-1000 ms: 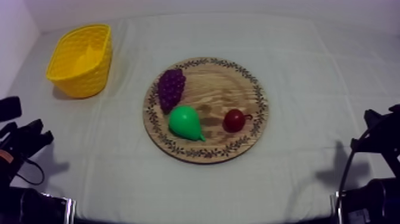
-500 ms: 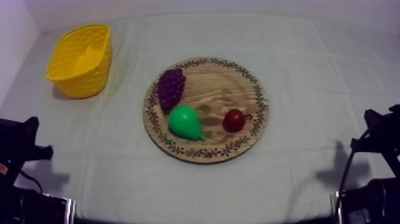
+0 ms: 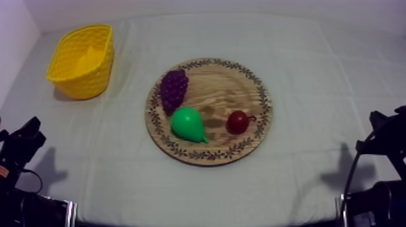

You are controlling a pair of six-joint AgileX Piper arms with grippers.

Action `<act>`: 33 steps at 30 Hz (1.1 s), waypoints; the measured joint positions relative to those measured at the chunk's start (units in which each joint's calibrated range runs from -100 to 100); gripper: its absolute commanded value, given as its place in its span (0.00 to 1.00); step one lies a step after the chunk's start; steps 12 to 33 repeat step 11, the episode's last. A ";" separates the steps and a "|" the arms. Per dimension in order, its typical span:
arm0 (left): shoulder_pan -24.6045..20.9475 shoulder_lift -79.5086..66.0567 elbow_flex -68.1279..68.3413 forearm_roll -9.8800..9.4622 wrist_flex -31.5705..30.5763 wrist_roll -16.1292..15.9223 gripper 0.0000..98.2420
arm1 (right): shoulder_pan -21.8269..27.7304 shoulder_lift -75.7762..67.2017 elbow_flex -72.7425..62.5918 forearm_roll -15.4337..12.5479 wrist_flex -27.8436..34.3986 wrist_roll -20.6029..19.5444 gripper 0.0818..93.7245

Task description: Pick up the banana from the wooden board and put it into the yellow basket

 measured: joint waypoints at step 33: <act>0.00 0.00 0.01 0.00 -0.07 -0.50 0.00 | 0.00 0.00 0.00 0.00 0.00 0.00 0.00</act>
